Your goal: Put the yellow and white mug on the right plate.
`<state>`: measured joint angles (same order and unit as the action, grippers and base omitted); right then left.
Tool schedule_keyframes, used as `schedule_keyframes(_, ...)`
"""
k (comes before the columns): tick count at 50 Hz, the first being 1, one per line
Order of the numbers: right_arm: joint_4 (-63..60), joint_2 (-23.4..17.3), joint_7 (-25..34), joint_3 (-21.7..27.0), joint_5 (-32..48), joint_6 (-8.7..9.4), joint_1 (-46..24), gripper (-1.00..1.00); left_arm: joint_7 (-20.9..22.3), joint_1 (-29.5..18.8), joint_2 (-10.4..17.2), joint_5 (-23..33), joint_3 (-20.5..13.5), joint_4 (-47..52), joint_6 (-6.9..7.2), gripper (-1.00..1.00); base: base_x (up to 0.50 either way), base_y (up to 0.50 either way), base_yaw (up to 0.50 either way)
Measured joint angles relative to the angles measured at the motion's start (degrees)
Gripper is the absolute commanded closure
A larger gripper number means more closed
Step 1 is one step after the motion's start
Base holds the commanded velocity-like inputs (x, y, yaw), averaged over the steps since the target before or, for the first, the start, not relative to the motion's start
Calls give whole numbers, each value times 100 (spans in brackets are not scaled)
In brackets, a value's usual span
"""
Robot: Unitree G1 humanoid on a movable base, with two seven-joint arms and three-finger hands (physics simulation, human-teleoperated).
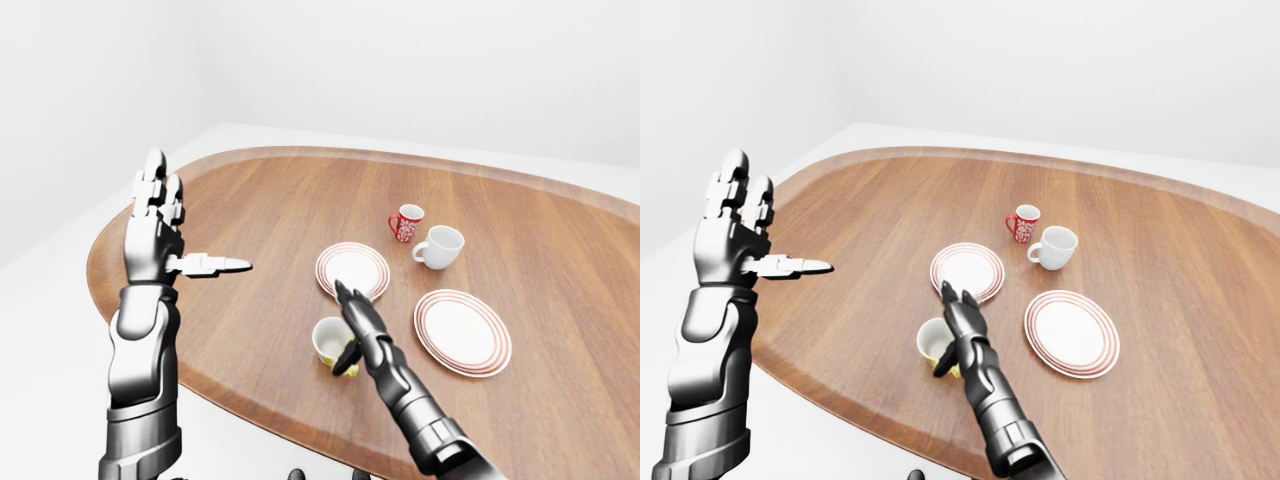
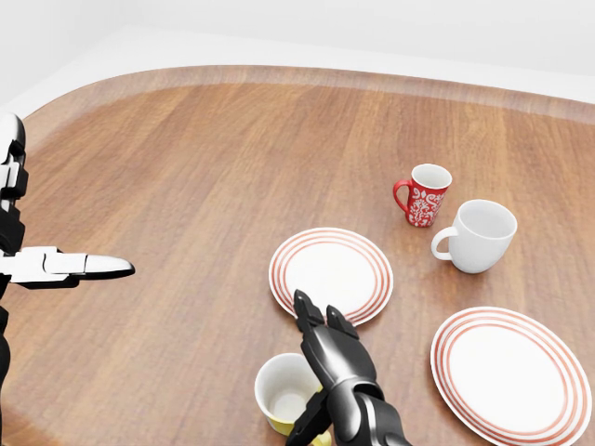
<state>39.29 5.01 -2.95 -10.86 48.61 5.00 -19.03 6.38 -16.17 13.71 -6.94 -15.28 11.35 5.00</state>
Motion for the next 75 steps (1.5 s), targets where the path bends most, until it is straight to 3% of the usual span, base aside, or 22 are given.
schedule_keyframes(53, 796, -1, -279, 58, -27, -99, -252, -100, 12, 18, -18, 30, 17, 14, 0, -100, 0, 0, 0)
schedule_keyframes(54, 804, -1, -283, 59, -28, -103, -254, 30, 12, 18, -18, 30, 17, 15, 0, -100, 0, 0, 0)
schedule_keyframes(55, 807, -1, -287, 61, -27, -107, -255, 91, 12, 18, -18, 30, 17, 18, 0, -100, 0, 0, 0)
schedule_keyframes(56, 800, 1, -243, 56, -39, -105, -254, 100, 12, 18, -18, 30, 16, 21, 0, -100, 0, 0, 0)
schedule_keyframes(60, 773, -6, -57, 18, -83, -98, -249, 100, 13, 21, -18, 31, 14, 29, 0, -100, 0, 0, 0)
schedule_keyframes(75, 782, -7, -216, 62, -172, -122, -218, 100, 10, 18, -20, 34, 14, 43, 0, -100, 0, 0, 0)
